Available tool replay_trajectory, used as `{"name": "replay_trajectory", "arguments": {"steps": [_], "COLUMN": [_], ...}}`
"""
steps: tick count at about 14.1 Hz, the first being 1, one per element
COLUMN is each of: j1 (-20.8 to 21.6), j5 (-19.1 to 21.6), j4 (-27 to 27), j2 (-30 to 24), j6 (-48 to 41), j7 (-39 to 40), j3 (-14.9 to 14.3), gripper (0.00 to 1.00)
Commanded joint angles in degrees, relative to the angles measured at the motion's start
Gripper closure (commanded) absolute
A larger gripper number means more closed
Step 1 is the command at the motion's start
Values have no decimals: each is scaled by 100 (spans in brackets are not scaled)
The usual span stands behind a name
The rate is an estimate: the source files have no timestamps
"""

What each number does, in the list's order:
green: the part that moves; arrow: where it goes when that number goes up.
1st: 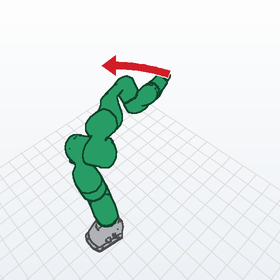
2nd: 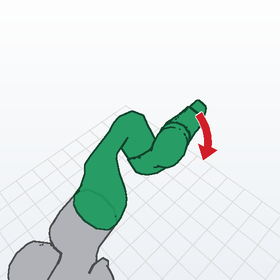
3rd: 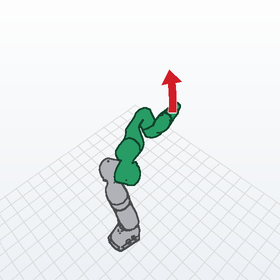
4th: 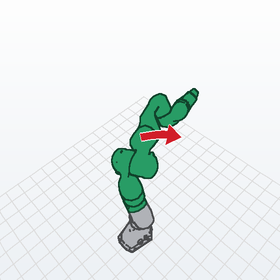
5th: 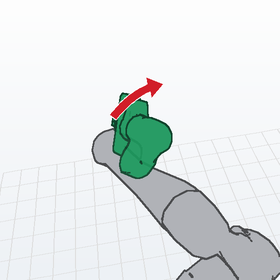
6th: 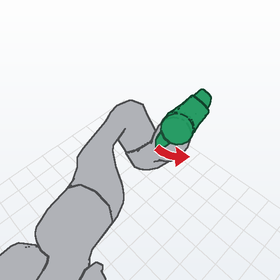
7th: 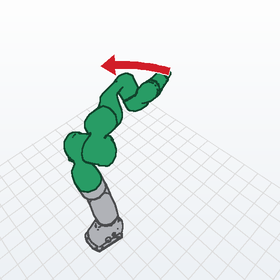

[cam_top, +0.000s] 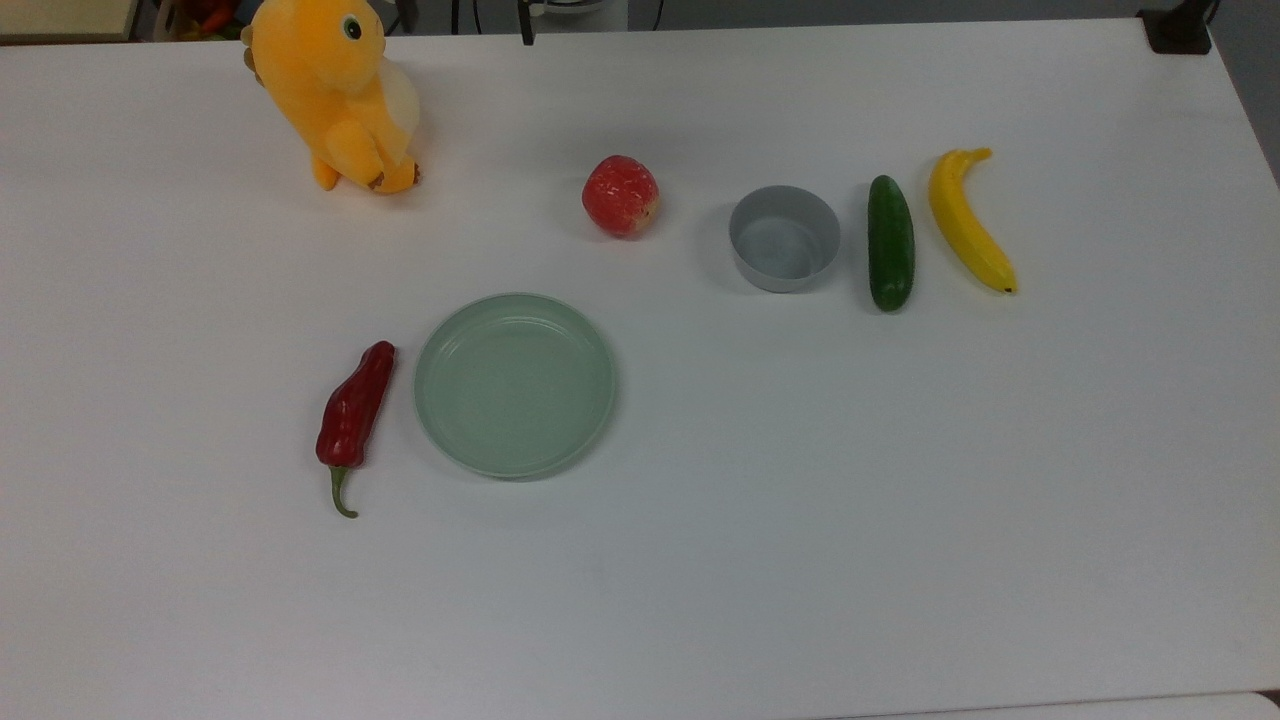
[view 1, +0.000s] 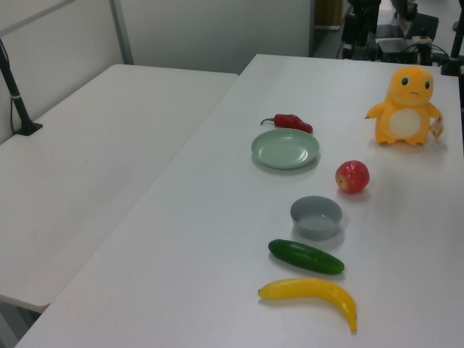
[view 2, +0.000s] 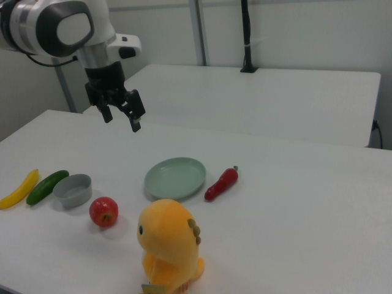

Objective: Red apple placed in the center of the desktop

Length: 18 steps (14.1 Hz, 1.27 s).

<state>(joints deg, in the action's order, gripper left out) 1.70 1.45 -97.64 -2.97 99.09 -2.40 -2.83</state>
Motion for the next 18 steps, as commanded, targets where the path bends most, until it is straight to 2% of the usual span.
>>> {"name": "replay_trajectory", "arguments": {"steps": [1, 5, 7, 9, 11, 14, 15, 17, 18], "j1": [523, 560, 595, 709, 657, 665, 674, 709, 683], "j5": [670, 752, 743, 612, 480, 453, 357, -98, -362], "j4": [596, 579, 535, 421, 421, 395, 394, 386, 386], "j2": [375, 376, 367, 358, 358, 367, 367, 349, 358], "j6": [-487, -434, -434, -399, -391, -268, -267, -276, -259], "j7": [705, 768, 454, 468, 451, 416, 407, 398, 390], "j3": [-848, -833, -824, -798, -614, -596, -596, -552, -404], "gripper": [0, 0, 0, 0, 0, 0, 0, 0, 0]}}
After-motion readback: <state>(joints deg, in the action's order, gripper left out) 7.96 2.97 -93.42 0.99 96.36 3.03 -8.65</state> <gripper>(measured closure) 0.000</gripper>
